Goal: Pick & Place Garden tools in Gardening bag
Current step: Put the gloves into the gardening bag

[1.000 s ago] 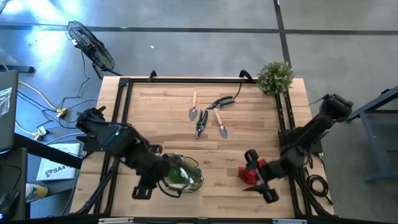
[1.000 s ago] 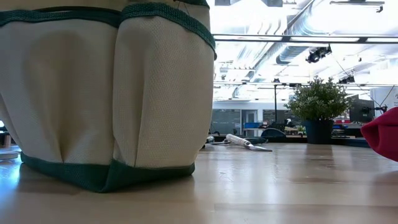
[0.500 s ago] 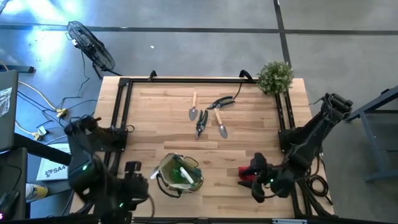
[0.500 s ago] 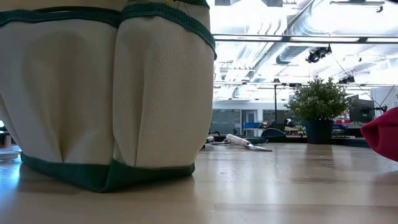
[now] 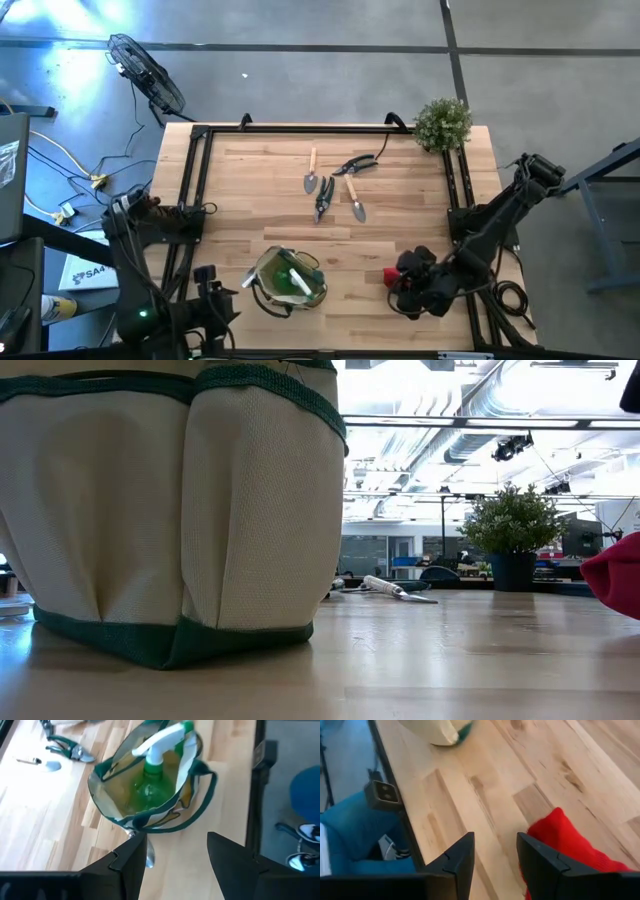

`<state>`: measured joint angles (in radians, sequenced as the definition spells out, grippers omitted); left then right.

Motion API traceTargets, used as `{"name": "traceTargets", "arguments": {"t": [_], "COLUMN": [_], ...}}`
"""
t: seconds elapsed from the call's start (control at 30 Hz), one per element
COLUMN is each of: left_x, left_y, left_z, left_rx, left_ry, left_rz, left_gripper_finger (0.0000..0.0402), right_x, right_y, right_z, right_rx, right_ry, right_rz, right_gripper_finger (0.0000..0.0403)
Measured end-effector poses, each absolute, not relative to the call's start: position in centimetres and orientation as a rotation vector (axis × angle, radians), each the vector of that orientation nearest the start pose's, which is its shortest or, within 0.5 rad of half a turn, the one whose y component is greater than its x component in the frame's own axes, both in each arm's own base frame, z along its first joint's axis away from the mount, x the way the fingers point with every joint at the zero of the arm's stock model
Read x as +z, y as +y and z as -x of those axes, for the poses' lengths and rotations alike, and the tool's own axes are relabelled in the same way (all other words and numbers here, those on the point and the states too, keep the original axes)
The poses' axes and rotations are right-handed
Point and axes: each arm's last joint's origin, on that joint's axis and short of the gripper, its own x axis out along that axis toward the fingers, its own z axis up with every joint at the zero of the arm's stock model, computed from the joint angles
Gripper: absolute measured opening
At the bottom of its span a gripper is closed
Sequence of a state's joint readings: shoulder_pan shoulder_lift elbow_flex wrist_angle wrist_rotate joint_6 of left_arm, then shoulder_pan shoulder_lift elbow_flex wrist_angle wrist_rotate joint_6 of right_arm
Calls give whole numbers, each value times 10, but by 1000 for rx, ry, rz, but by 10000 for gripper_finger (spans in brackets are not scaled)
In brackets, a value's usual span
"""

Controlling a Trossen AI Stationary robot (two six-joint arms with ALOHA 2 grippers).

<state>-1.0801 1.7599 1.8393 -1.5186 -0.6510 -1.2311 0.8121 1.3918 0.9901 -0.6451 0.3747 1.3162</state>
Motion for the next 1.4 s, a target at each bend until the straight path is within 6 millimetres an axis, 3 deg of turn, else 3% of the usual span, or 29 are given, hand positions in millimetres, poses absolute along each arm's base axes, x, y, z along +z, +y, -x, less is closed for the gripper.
{"name": "traceTargets", "arguments": {"t": [0.2, 0.37, 0.6, 0.87, 1.03, 1.2, 1.4], "left_x": [327, 327, 327, 327, 327, 327, 327], "left_y": [-276, -277, -277, -277, -277, -276, -277], "left_z": [-169, -170, -170, -170, -170, -170, -170], "left_rx": [264, 246, 246, 245, 245, 245, 244], "left_ry": [941, 943, 943, 944, 945, 946, 946], "left_rz": [-9, -25, -26, -28, -29, -29, -27], "left_gripper_finger": [198, 198, 198, 198, 198, 198, 198], "right_x": [241, 239, 224, 196, 177, 169, 166], "right_y": [182, 180, 169, 178, 166, 157, 152], "right_z": [-200, -200, -200, -222, -229, -235, -238], "right_rx": [-215, -204, -385, -383, -483, -479, -476], "right_ry": [953, 959, 1078, 1147, 1276, 1447, 1473], "right_rz": [-626, -582, -633, -641, -627, -725, -716], "right_gripper_finger": [137, 137, 137, 137, 137, 137, 137]}}
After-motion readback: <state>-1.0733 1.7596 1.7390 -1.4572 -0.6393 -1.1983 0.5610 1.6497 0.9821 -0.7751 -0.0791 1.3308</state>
